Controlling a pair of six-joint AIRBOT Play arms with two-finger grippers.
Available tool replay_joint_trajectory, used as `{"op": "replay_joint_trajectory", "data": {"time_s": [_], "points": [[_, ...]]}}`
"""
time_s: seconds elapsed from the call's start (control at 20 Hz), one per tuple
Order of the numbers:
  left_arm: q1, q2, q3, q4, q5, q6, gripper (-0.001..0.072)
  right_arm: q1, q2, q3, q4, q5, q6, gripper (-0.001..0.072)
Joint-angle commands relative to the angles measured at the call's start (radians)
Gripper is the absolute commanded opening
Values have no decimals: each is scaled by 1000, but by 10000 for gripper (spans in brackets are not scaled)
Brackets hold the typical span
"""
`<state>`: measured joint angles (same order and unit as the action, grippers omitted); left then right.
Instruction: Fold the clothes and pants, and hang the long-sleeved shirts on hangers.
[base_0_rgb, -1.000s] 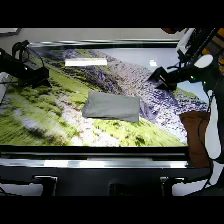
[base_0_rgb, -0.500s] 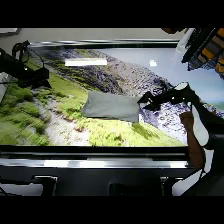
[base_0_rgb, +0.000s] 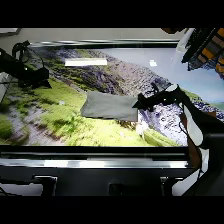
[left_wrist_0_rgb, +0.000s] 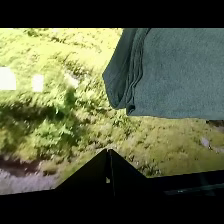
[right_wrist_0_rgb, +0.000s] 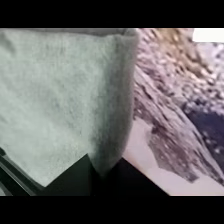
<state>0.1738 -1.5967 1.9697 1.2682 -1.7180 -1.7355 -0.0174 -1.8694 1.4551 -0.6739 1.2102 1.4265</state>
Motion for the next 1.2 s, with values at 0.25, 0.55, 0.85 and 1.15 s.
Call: {"op": "replay_joint_trajectory", "data": {"time_s": [0.25, 0.55, 0.85, 1.15], "points": [[-1, 0, 0, 0, 1, 0, 25, -303, 189, 142, 0, -39, 199, 29], [-1, 0, 0, 0, 1, 0, 25, -568, 354, 148, -218, -77, 444, 29], [-1, 0, 0, 0, 1, 0, 25, -641, 494, 148, -553, 42, 685, 29], [-1, -1, 0, 0, 1, 0, 25, -641, 609, 148, -832, 232, 800, 29]]}}
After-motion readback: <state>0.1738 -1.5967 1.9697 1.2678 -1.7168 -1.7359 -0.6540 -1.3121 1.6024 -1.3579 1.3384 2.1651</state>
